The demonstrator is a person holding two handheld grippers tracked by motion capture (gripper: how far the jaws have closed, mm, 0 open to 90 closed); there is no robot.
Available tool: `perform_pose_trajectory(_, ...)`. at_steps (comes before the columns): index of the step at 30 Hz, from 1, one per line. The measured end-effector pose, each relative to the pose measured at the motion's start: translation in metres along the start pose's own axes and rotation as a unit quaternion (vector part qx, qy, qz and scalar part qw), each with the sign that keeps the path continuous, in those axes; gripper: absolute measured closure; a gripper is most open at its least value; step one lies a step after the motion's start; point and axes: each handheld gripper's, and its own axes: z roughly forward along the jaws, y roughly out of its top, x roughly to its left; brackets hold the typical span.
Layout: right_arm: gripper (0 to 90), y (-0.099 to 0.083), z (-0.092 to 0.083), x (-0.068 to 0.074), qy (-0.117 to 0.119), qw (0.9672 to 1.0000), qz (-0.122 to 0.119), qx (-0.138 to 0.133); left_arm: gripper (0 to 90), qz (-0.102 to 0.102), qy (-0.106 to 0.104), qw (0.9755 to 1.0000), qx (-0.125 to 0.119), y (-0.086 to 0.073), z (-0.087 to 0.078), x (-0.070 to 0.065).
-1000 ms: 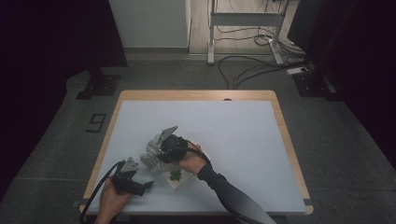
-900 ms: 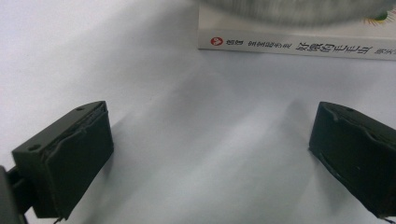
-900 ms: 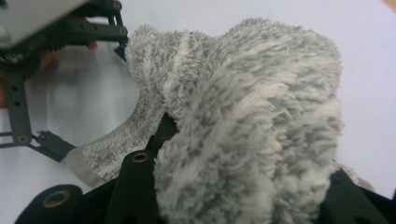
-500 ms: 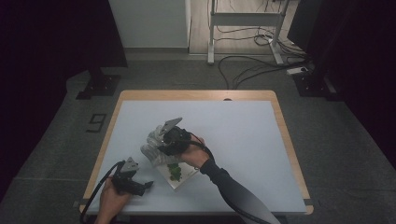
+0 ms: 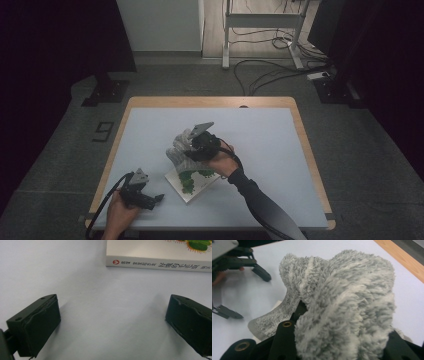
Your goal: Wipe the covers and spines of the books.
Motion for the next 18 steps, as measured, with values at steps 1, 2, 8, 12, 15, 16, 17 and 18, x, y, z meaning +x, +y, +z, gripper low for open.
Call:
perform_pose_trajectory(1,57.1,0.000,0.000,0.000,0.000,1.0000,0.000,0.000,0.0,0.000,0.000,1.0000,0.000,0.000,0.000,0.000)
perform_pose_trajectory(2,57.2,-0.004,-0.005,-0.005,-0.007,1.0000,0.004,0.001,0.0,0.000,0.000,1.0000,0.000,0.000,0.000,0.000)
perform_pose_trajectory(8,57.1,-0.019,-0.019,-0.019,-0.023,0.9996,0.019,0.002,0.0,0.001,0.000,1.0000,0.000,0.000,0.000,0.000)
perform_pose_trajectory(12,57.1,-0.028,-0.028,-0.027,-0.035,0.9990,0.028,0.003,0.0,0.000,0.000,1.0000,0.000,0.000,0.000,0.000)
perform_pose_trajectory(15,57.1,-0.034,-0.035,-0.033,-0.043,0.9985,0.035,0.001,0.0,0.001,0.000,1.0000,0.000,0.000,0.000,0.000)
perform_pose_trajectory(16,57.1,-0.034,-0.035,-0.033,-0.043,0.9985,0.035,0.001,0.0,0.001,0.000,1.0000,0.000,0.000,0.000,0.000)
perform_pose_trajectory(17,57.1,-0.038,-0.040,-0.036,-0.047,0.9982,0.038,0.000,0.0,0.001,0.000,1.0000,0.000,0.000,0.000,0.000)
perform_pose_trajectory(18,57.1,-0.039,-0.042,-0.037,-0.049,0.9981,0.038,-0.001,0.0,0.001,0.000,1.0000,0.000,0.000,0.000,0.000)
